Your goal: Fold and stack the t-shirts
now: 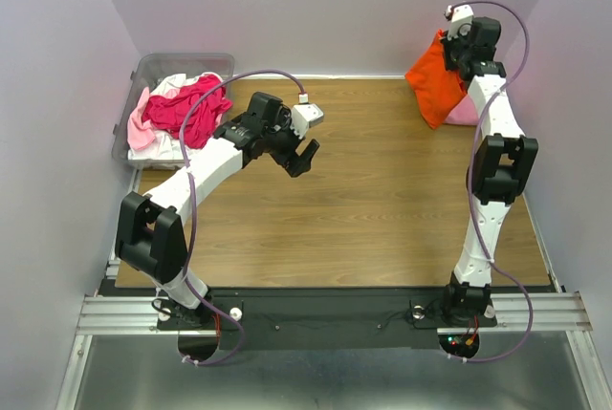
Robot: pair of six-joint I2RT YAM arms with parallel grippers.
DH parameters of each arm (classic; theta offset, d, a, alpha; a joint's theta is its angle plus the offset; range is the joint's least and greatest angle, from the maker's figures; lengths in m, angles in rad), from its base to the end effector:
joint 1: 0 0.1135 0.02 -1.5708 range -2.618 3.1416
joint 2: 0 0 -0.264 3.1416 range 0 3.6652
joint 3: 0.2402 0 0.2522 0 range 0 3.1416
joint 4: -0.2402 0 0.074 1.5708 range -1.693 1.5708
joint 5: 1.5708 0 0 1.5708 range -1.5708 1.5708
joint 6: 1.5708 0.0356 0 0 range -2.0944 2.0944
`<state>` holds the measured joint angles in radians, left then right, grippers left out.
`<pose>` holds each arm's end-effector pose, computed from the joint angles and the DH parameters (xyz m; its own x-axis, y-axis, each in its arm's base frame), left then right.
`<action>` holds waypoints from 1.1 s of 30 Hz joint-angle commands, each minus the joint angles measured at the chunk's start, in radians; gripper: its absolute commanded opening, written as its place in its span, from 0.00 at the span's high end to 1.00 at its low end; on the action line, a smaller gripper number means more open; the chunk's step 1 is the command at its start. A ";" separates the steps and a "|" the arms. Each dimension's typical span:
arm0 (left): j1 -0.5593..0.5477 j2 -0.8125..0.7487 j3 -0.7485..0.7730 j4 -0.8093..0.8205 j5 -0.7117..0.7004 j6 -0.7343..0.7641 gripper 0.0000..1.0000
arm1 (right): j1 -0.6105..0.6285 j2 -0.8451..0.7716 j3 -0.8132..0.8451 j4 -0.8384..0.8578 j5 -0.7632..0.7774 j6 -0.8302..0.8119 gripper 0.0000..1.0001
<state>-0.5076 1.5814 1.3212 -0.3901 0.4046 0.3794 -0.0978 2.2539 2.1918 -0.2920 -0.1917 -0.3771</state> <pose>0.3077 -0.1872 0.3078 -0.2246 0.5145 -0.8276 0.8654 0.4958 0.0734 0.5351 -0.0457 0.3252 -0.2906 -0.3347 -0.8964 -0.2033 0.9370 -0.2840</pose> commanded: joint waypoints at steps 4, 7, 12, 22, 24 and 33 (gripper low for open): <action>0.003 -0.024 -0.010 0.013 0.017 0.010 0.04 | -0.031 -0.039 0.117 0.047 -0.034 0.035 0.99; 0.003 -0.020 -0.007 0.011 0.019 0.010 0.04 | -0.039 -0.031 0.125 0.047 -0.034 0.030 0.99; 0.003 -0.001 0.012 -0.004 0.020 0.016 0.04 | -0.056 -0.004 0.108 0.044 -0.040 0.009 0.99; 0.004 0.008 0.027 -0.023 0.019 0.019 0.04 | -0.102 0.056 0.109 0.045 -0.032 -0.022 0.99; 0.003 0.012 0.033 -0.030 0.019 0.021 0.04 | -0.114 0.070 0.123 0.045 -0.032 -0.034 0.99; 0.003 0.035 0.067 -0.052 0.019 0.019 0.04 | -0.167 0.176 0.213 0.048 -0.025 -0.088 0.99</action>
<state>-0.5076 1.6203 1.3357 -0.4263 0.4072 0.3904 -0.2405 2.4145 2.3295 -0.2996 -0.2173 -0.4274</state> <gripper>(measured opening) 0.960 0.078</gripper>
